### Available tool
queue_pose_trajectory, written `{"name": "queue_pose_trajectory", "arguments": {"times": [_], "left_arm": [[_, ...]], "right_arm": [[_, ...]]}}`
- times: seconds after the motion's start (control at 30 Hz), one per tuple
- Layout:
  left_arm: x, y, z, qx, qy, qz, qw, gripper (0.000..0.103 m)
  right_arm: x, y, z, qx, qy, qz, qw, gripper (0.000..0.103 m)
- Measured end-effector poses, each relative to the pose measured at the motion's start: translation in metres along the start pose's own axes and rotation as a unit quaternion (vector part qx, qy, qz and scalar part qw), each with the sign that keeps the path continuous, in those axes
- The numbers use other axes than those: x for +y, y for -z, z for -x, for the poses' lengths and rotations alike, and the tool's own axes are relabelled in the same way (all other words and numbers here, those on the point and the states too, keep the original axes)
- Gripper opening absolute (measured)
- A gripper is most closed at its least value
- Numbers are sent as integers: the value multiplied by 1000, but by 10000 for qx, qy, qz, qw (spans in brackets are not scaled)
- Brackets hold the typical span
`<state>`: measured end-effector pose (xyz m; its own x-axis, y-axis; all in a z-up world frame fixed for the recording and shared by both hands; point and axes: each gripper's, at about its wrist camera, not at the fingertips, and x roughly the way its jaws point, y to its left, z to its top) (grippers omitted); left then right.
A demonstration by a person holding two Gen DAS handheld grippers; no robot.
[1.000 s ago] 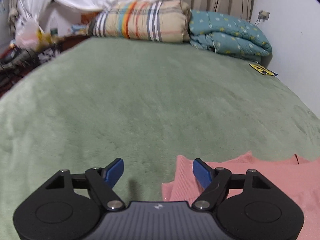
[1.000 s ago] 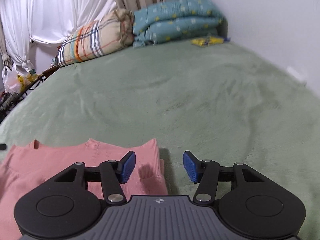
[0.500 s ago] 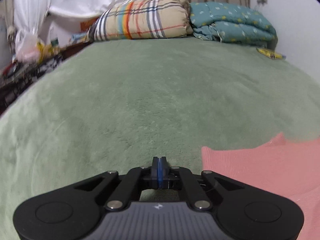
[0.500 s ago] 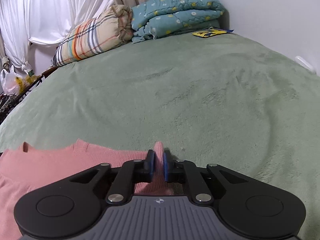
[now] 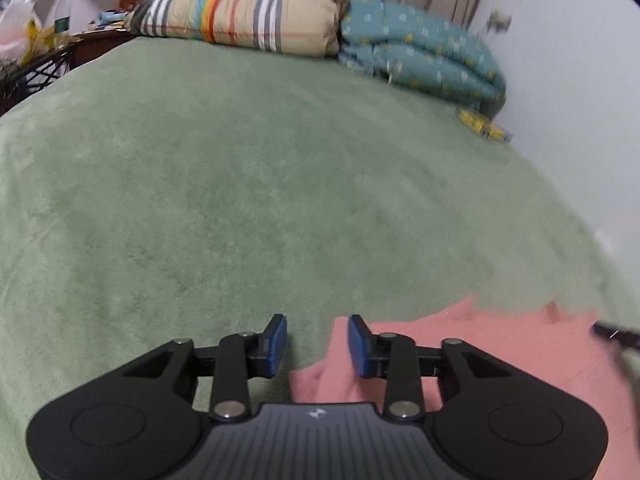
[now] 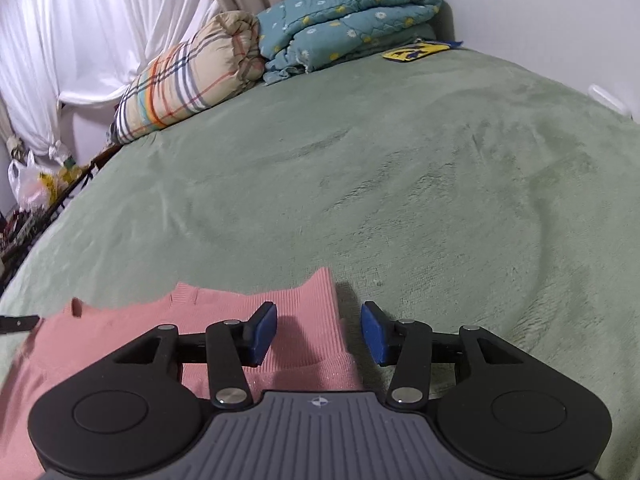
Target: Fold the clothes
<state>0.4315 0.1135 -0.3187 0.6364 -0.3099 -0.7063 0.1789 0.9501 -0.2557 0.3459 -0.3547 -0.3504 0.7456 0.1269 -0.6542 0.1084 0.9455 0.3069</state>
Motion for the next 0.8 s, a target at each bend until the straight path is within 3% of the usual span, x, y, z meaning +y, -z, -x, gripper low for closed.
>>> {"name": "queue_pose_trajectory", "arguments": {"times": [0.17,0.27,0.3,0.33,0.37,0.4,0.47,0.57,0.67,0.7,0.73,0.8], "left_arm": [[1,-3,0,147,251,85,9995,42],[-24,2,-16,370,125,-593,9975,38],[-30,4,-18,352,59,-719,9968,30],[-34,5,-17,273,-46,-787,9965,9],[-37,5,-14,178,-162,-839,9962,6],[-40,6,-11,83,-278,-890,9956,5],[-41,9,-4,-210,-544,-958,9937,4],[-38,18,-13,-198,-787,-993,9917,4],[-41,23,-24,-194,-1010,-1293,9863,7],[-41,23,-25,-204,-1087,-1363,9845,16],[-41,22,-26,-214,-1164,-1433,9826,31],[-33,18,-19,-205,-1256,-1291,9834,43]], "right_arm": [[0,1,-3,9,-1,41,10000,46],[1,0,-4,-13,3,28,10000,45],[2,0,-4,6,8,59,10000,41],[2,-1,-5,23,10,89,10000,33],[4,-2,-5,28,13,132,9999,14],[7,-4,-4,3,112,260,9996,9],[10,-5,1,-111,144,391,9991,8],[10,-3,2,-191,220,504,9983,8],[6,6,-9,-107,365,633,9973,9],[4,6,-9,-118,376,604,9974,11],[2,5,-8,-115,418,586,9973,16],[-3,1,-2,-105,563,484,9972,38]]}}
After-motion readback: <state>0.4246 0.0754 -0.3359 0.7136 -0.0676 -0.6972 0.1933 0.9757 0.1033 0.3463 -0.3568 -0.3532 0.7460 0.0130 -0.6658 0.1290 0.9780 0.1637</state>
